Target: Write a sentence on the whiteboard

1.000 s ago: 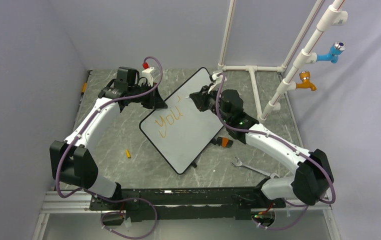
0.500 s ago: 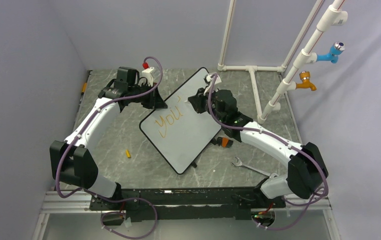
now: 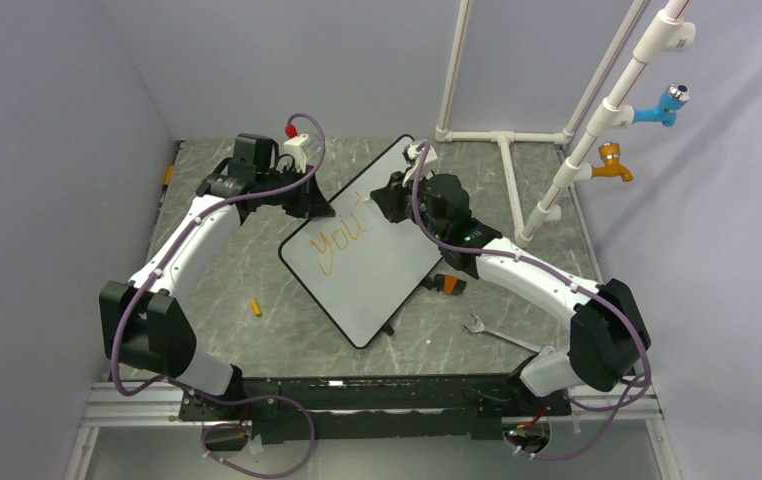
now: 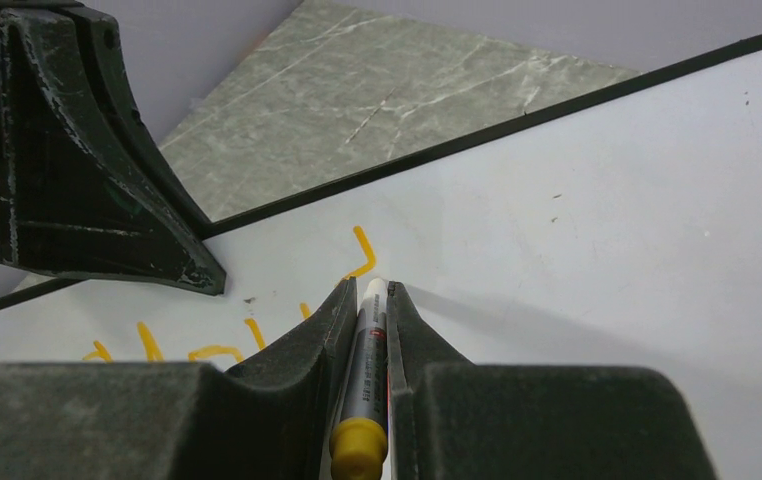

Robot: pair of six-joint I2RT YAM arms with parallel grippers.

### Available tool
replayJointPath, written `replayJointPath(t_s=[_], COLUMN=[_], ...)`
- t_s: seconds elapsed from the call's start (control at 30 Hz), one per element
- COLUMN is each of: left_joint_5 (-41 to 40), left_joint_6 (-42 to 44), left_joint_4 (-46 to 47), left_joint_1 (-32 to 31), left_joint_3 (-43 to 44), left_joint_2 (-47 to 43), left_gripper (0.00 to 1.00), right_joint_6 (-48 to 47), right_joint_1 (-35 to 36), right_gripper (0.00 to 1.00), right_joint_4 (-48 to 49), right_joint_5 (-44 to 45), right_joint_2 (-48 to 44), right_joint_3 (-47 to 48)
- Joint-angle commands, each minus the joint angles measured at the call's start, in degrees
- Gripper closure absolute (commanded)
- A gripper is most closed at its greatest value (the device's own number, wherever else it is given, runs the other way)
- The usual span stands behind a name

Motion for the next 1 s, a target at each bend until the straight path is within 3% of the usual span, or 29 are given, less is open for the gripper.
replayJointPath(t_s=[0.0,0.97], left_joint_5=[-6.42,-6.53], left_joint_6=[6.91,6.91], left_joint_4=[-1.33,-1.26], left_joint_1=[-0.53,-0.70], left_joint_3=[-0.50,-0.72], left_joint_2=[-0.81,-1.01], left_gripper=[1.00,1.00], right_joint_6=[0.07,-0.83], right_joint_1=[-0.04,-0.07], right_gripper=[1.00,1.00], right_joint_4=[1.37,-0.01], right_joint_5=[-0.83,2.89], right_joint_2=[0.43,-1.19], right_joint_3=[2.76,-4.85])
